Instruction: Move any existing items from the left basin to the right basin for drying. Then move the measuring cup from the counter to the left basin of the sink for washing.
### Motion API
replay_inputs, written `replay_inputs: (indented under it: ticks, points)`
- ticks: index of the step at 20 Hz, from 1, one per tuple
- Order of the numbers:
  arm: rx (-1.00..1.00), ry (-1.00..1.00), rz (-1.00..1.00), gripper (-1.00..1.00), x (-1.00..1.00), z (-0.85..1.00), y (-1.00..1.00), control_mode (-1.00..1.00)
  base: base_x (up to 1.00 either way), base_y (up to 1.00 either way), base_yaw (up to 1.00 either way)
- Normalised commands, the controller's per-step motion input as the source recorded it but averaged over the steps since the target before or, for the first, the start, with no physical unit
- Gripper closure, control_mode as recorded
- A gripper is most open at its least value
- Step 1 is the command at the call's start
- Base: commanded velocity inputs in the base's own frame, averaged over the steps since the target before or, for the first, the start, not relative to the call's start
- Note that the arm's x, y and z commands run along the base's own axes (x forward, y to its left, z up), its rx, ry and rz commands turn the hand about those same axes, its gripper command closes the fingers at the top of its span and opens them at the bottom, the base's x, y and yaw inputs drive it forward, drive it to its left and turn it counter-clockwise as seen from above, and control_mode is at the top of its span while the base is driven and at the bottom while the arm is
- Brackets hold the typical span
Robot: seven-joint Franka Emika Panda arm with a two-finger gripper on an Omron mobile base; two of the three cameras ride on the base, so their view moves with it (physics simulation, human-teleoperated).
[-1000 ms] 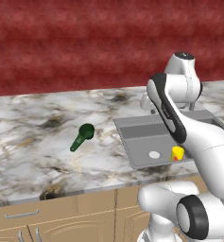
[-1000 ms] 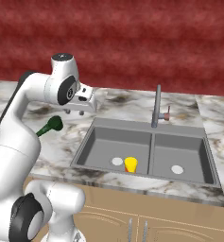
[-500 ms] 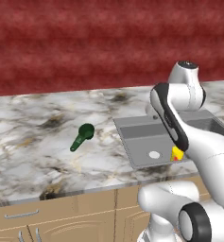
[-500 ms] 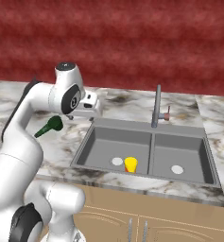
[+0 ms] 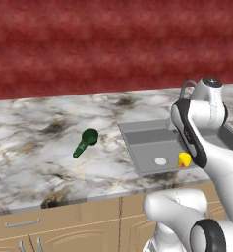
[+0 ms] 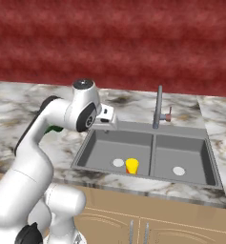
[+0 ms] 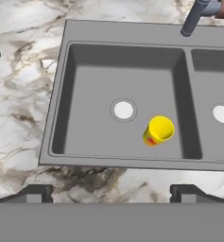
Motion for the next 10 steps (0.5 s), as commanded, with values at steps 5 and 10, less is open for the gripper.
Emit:
replay_inputs:
  ticks: [5,10]
  points:
    - [0.0,0.0,-0.01,-1.0,0.03,-0.15,-0.47,-1.0,0.0,0.0,0.0]
    - [0.0,0.01,-0.03,-1.0,0.07,-0.12,-0.38,-1.0,0.0,0.0,0.0]
